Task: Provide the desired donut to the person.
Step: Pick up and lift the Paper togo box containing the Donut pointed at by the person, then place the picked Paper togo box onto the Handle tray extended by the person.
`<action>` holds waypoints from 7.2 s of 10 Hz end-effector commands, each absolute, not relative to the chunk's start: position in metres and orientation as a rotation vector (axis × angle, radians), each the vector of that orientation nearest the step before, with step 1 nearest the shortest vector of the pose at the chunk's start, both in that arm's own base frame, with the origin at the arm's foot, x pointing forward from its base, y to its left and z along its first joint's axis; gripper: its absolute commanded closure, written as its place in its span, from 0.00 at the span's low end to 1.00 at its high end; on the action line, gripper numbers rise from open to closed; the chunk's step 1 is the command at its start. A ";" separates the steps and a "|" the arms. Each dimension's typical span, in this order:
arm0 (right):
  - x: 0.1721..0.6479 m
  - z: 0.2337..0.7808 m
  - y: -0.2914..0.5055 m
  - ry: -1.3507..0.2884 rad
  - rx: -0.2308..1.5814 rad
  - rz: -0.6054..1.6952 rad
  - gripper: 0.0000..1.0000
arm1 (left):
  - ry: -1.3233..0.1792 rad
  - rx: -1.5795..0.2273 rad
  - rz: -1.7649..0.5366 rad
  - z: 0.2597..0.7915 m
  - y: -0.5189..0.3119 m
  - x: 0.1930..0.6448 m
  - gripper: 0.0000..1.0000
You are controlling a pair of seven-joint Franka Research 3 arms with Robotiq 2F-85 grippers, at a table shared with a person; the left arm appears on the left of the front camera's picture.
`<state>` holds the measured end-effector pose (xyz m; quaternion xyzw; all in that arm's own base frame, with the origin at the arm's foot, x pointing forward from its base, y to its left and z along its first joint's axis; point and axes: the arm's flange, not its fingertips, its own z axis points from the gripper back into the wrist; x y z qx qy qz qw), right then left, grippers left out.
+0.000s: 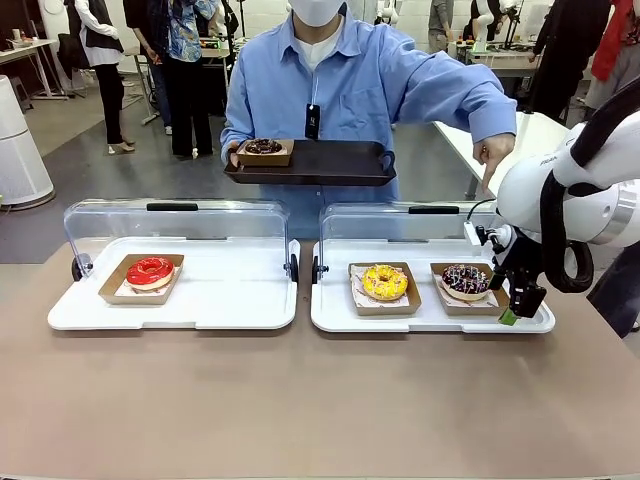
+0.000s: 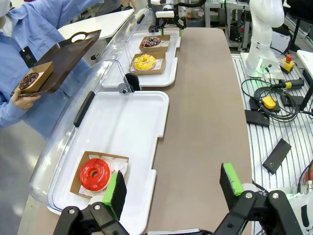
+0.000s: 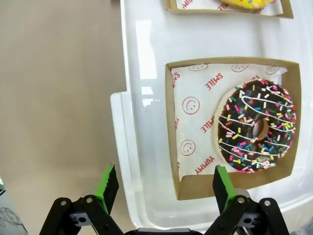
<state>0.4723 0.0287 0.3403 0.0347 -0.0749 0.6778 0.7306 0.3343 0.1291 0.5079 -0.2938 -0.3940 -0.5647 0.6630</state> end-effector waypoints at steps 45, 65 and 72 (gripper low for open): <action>0.390 0.661 0.079 -0.103 -0.056 1.587 1.00 | -0.904 -0.677 -1.271 0.508 0.130 0.334 0.00; 0.390 0.661 0.079 -0.103 -0.056 1.587 1.00 | -0.904 -0.677 -1.271 0.508 0.130 0.334 0.00; 0.436 0.711 0.158 -0.131 -0.182 1.552 0.99 | -0.904 -0.677 -1.271 0.508 0.130 0.334 0.00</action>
